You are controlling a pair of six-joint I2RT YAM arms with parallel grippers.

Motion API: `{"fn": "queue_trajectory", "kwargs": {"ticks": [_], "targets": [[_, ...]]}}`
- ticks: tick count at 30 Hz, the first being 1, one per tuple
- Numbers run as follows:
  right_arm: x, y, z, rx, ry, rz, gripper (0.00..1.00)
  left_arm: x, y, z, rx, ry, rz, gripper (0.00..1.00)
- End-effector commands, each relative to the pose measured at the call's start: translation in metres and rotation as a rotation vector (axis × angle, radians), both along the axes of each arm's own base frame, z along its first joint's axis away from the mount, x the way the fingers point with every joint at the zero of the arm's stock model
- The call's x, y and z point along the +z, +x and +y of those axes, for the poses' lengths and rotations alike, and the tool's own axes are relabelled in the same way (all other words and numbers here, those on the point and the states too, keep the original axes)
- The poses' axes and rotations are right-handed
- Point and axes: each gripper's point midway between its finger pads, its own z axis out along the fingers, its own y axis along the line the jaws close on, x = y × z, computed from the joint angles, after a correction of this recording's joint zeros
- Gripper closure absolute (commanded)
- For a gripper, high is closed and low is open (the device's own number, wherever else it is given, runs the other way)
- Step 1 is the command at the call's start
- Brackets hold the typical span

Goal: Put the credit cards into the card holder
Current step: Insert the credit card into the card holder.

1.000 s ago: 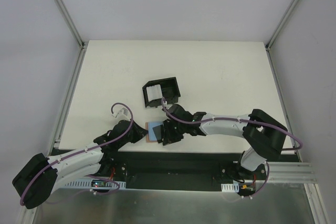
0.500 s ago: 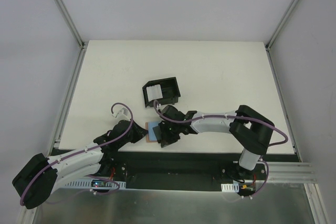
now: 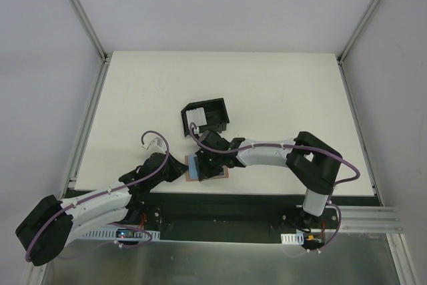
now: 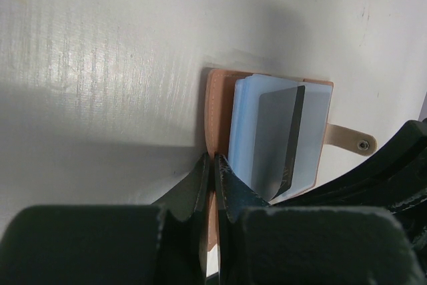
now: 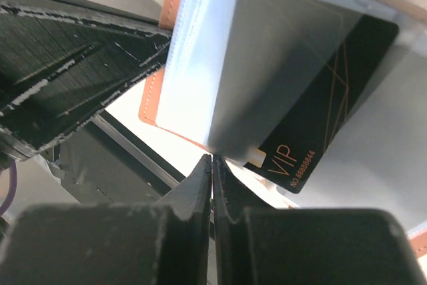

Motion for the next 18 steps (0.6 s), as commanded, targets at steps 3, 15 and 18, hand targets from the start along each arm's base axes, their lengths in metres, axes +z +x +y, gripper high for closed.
{"fn": "queue_trajectory", "kwargs": {"ticks": [3,15,18], "targets": [[0.013,0.014,0.022,0.029,0.055,-0.049,0.95,-0.022,-0.012,0.01,-0.013,0.043,0.043,1.0],[0.045,0.012,-0.011,-0.008,0.114,-0.109,0.89,-0.022,-0.012,0.011,-0.012,0.047,0.039,1.0],[0.044,0.024,-0.022,-0.071,0.103,-0.119,0.85,-0.022,-0.011,0.01,-0.013,0.044,0.037,1.0]]}}
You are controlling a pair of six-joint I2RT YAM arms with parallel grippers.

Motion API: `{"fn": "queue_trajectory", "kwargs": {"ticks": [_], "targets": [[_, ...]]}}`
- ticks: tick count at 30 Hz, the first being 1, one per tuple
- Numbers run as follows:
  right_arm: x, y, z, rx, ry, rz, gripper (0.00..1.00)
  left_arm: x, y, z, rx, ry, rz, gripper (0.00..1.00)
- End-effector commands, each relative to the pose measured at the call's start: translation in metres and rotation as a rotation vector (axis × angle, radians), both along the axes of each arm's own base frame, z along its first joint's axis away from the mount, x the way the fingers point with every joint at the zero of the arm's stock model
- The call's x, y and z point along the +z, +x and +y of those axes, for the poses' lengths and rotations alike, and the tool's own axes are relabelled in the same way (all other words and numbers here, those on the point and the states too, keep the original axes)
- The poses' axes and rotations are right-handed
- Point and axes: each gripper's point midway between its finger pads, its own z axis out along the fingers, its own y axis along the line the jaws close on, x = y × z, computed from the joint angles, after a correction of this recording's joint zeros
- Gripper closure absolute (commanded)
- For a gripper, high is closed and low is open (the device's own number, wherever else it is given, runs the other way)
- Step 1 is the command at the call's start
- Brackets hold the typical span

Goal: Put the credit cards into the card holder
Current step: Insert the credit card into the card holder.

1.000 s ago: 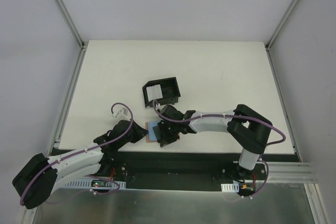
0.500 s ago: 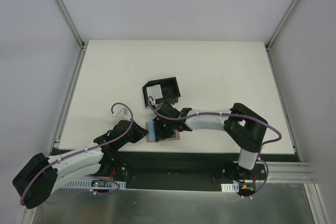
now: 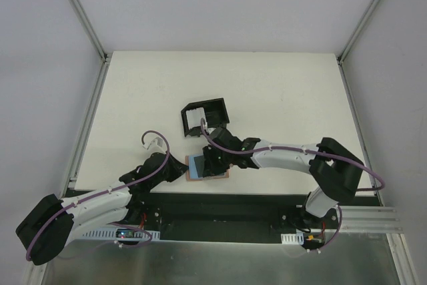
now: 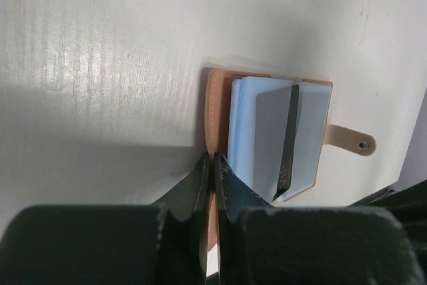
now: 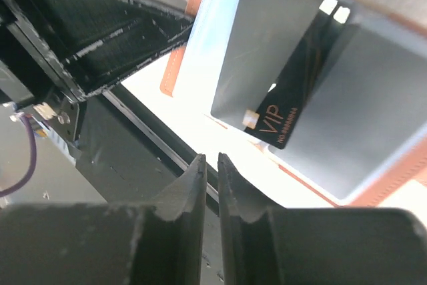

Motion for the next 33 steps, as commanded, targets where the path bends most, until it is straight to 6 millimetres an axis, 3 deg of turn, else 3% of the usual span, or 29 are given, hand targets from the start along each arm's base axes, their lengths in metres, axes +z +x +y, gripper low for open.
{"fn": "queue_trajectory", "kwargs": {"ticks": [1,5,7,13,24,33], "targets": [[0.016,0.025,-0.011,-0.104,0.031,-0.053,0.83,-0.022,-0.012,0.011,-0.014,0.048,0.039,1.0],[0.008,0.041,-0.021,-0.197,0.015,-0.034,0.77,-0.021,-0.012,0.011,-0.014,0.043,0.037,1.0],[0.006,0.045,-0.022,-0.217,0.019,-0.025,0.7,-0.021,-0.012,0.01,-0.017,0.042,0.036,1.0],[-0.003,0.047,-0.02,-0.249,0.042,0.021,0.57,-0.021,-0.013,0.011,-0.016,0.044,0.036,1.0],[-0.018,0.045,-0.01,-0.267,0.067,0.098,0.55,-0.021,-0.012,0.011,-0.013,0.044,0.036,1.0],[-0.01,0.042,0.001,-0.264,0.124,0.129,0.55,-0.022,-0.012,0.011,-0.014,0.048,0.037,1.0]]}}
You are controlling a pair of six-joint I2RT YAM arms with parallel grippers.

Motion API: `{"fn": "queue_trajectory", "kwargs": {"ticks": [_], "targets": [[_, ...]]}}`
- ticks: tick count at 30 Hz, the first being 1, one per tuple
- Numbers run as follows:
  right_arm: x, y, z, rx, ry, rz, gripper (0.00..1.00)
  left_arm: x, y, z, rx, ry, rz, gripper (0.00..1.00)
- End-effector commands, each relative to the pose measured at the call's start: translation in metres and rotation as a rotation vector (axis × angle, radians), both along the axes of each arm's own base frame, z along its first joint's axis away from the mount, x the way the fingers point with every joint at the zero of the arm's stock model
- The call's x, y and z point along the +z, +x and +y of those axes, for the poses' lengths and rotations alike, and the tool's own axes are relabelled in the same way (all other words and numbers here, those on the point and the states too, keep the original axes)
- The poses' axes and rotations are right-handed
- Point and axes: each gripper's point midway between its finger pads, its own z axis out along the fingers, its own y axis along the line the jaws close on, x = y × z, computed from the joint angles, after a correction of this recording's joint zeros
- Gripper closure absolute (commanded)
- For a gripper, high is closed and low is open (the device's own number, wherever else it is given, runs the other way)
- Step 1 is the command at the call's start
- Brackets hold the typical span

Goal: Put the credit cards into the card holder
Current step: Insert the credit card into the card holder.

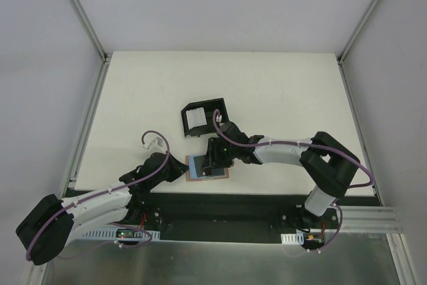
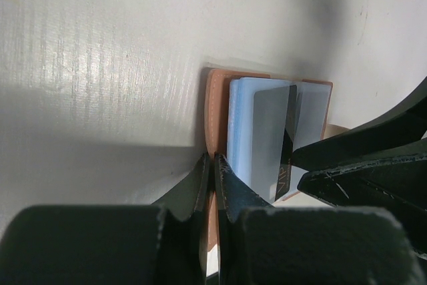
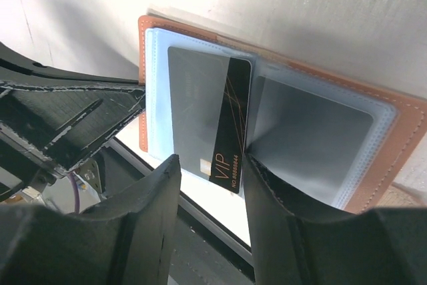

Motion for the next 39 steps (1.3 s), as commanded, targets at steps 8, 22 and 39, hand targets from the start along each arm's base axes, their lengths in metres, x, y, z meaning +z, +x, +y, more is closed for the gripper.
{"fn": "queue_trajectory", "kwargs": {"ticks": [8,22,39], "targets": [[0.006,-0.004,0.013,-0.002,0.072,0.038,0.56,-0.022,-0.012,0.011,-0.014,0.048,0.038,1.0],[0.008,-0.002,0.03,0.058,0.097,0.022,0.57,-0.022,-0.011,0.01,-0.02,0.046,0.036,1.0],[0.013,0.008,0.034,0.111,0.021,-0.071,0.56,-0.017,-0.009,0.007,-0.054,0.064,0.013,1.0]]}}
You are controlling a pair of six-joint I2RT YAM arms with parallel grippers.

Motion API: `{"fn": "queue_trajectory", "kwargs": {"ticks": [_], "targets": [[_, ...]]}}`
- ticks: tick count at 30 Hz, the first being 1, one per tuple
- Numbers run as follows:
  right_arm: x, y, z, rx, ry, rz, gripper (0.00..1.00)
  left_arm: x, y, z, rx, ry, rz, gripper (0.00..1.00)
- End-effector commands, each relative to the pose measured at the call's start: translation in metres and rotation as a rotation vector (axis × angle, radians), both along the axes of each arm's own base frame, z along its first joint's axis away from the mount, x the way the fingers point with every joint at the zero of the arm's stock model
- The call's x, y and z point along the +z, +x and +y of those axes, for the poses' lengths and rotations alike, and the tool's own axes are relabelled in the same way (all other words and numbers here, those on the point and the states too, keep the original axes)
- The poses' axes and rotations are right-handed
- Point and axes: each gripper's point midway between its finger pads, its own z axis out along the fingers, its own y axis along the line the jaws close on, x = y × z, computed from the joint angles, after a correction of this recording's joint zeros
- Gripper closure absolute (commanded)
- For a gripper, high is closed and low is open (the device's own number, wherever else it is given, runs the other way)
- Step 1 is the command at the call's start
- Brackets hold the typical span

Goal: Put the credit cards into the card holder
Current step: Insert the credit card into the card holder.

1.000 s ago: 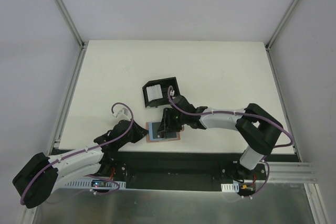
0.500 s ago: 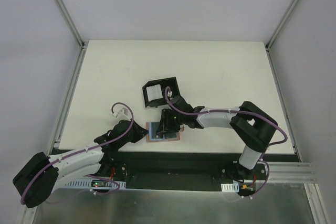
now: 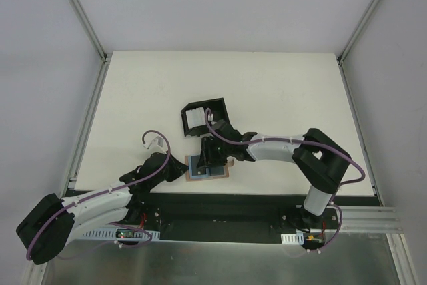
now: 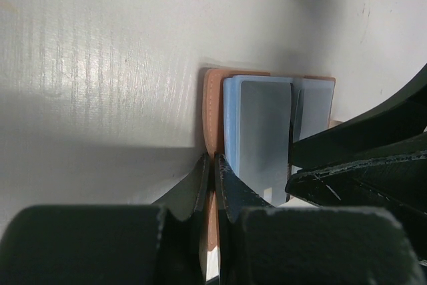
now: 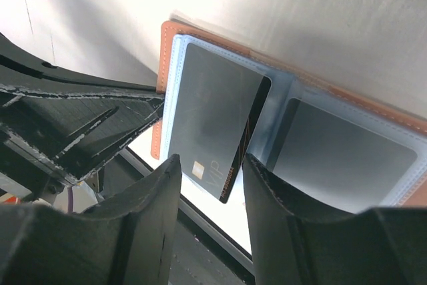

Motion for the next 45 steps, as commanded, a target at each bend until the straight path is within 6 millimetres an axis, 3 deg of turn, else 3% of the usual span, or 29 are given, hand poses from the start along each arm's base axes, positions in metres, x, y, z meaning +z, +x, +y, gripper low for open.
{"fn": "queue_trajectory", "kwargs": {"ticks": [1,11,27,33,39,45], "targets": [[0.015,0.008,0.017,0.048,0.014,-0.067,0.56,-0.015,-0.009,0.006,-0.04,0.05,0.021,1.0],[0.01,0.0,0.023,0.106,-0.026,-0.065,0.58,-0.008,-0.007,0.001,-0.066,0.043,-0.001,1.0],[0.031,0.017,-0.018,0.017,-0.147,-0.202,0.51,0.017,-0.001,-0.004,-0.098,0.01,-0.101,1.0],[0.033,0.014,-0.011,0.024,-0.128,-0.192,0.51,0.033,0.001,-0.015,-0.167,0.001,-0.141,1.0],[0.025,0.012,-0.004,0.025,-0.126,-0.16,0.55,0.052,0.0,-0.031,-0.253,-0.019,-0.163,1.0],[0.012,0.01,-0.008,0.014,-0.169,-0.119,0.66,0.065,-0.001,-0.04,-0.296,-0.038,-0.181,1.0]]}}
